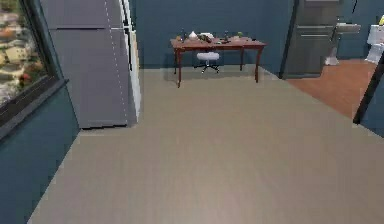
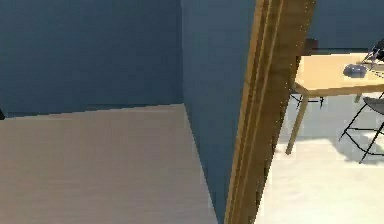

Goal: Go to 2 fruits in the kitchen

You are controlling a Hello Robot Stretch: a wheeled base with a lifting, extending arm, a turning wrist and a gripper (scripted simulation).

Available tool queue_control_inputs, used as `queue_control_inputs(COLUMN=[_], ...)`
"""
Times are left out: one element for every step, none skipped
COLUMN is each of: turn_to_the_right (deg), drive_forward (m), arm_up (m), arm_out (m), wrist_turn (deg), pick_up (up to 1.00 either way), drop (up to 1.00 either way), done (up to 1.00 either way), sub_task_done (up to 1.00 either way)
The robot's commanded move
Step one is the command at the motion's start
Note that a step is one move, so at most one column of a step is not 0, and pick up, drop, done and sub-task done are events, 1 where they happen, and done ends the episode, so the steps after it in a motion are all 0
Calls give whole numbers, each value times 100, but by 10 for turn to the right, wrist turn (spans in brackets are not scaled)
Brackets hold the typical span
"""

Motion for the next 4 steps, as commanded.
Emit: queue_control_inputs(turn_to_the_right=[0, 0, 60, 0], drive_forward=[100, 100, 0, 20], arm_up=[0, 0, 0, 0], arm_out=[0, 0, 0, 0], wrist_turn=[0, 0, 0, 0], pick_up=[0, 0, 0, 0], drop=[0, 0, 0, 0], done=[0, 0, 0, 0], sub_task_done=[0, 0, 0, 0])
